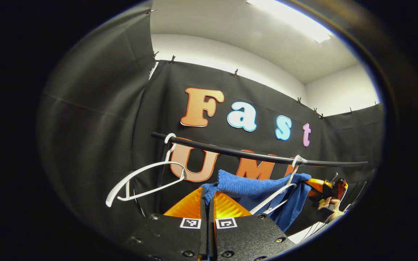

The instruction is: Grasp the clothes on the hanger with both hands and then place them into the laundry hamper below.

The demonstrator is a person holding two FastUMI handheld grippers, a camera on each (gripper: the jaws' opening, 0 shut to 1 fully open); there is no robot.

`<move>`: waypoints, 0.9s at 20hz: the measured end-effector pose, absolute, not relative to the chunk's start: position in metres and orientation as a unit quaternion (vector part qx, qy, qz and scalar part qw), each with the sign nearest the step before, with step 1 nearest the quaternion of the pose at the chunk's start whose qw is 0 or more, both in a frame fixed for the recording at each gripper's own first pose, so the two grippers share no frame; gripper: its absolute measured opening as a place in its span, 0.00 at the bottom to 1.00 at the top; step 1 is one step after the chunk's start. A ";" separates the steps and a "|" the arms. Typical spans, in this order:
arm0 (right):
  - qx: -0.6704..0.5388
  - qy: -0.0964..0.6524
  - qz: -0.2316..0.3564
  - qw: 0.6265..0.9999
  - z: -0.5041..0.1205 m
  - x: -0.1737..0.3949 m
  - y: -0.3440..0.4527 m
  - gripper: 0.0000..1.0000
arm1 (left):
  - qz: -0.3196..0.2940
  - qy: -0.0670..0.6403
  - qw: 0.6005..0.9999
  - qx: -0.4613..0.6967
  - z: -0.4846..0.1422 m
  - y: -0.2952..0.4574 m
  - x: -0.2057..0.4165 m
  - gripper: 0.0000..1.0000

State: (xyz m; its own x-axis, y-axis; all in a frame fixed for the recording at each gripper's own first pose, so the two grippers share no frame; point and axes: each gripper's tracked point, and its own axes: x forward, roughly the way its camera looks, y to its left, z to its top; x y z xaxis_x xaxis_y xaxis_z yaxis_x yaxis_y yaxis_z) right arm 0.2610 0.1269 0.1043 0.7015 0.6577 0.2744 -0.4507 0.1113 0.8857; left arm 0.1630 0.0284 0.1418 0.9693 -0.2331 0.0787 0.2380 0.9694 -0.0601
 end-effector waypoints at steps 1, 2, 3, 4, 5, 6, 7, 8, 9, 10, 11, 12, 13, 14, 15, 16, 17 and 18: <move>0.551 0.095 0.370 0.742 0.102 0.265 0.125 0.07 | -0.123 -0.032 0.991 -0.034 0.139 0.027 0.169 0.01; 0.551 0.098 0.364 0.744 0.100 0.269 0.122 0.07 | -0.126 -0.028 0.991 -0.034 0.136 0.026 0.173 0.01; 0.551 0.101 0.359 0.747 0.096 0.272 0.120 0.07 | -0.130 -0.024 0.991 -0.033 0.132 0.025 0.178 0.02; 0.553 0.105 0.353 0.747 0.092 0.274 0.118 0.07 | -0.131 -0.019 0.991 -0.033 0.126 0.024 0.182 0.01; 0.555 0.109 0.349 0.747 0.088 0.277 0.118 0.07 | -0.130 -0.014 0.991 -0.032 0.122 0.025 0.184 0.01; 0.557 0.112 0.345 0.748 0.084 0.279 0.116 0.07 | -0.130 -0.008 0.991 -0.030 0.116 0.026 0.187 0.01; 0.558 0.114 0.341 0.748 0.079 0.283 0.115 0.07 | -0.131 -0.003 0.991 -0.029 0.111 0.026 0.190 0.01; 0.558 0.119 0.335 0.750 0.075 0.285 0.114 0.07 | -0.132 0.002 0.991 -0.029 0.105 0.026 0.192 0.01; 0.558 0.125 0.326 0.753 0.068 0.290 0.114 0.07 | -0.135 0.008 0.990 -0.030 0.099 0.025 0.195 0.01; 0.559 0.133 0.320 0.754 0.063 0.296 0.113 0.07 | -0.138 0.016 0.990 -0.033 0.092 0.024 0.198 0.01; 0.560 0.138 0.316 0.753 0.060 0.300 0.112 0.07 | -0.139 0.023 0.989 -0.038 0.086 0.024 0.202 0.01; 0.560 0.141 0.314 0.753 0.058 0.300 0.112 0.07 | -0.140 0.029 0.989 -0.044 0.080 0.024 0.203 0.02; 0.559 0.144 0.314 0.754 0.055 0.302 0.113 0.07 | -0.139 0.032 0.989 -0.048 0.077 0.027 0.203 0.02; 0.557 0.147 0.313 0.755 0.052 0.304 0.113 0.07 | -0.139 0.034 0.988 -0.050 0.074 0.029 0.205 0.01; 0.555 0.152 0.312 0.756 0.049 0.307 0.115 0.07 | -0.140 0.036 0.988 -0.051 0.070 0.029 0.205 0.01; 0.555 0.157 0.310 0.756 0.045 0.309 0.116 0.07 | -0.142 0.036 0.988 -0.051 0.069 0.028 0.204 0.01; 0.558 0.161 0.306 0.754 0.042 0.313 0.115 0.07 | -0.146 0.034 0.987 -0.053 0.068 0.027 0.203 0.01; 0.560 0.166 0.304 0.752 0.041 0.315 0.114 0.07 | -0.149 0.034 0.987 -0.054 0.068 0.026 0.201 0.01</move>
State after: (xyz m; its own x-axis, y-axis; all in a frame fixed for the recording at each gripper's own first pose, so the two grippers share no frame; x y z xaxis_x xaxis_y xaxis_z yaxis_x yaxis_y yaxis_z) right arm 0.3147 0.1140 0.0406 0.7602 0.6433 0.0914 -0.2720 0.1873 0.9439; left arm 0.2007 0.0260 0.0678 0.9532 -0.2981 -0.0504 0.2907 0.9496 -0.1172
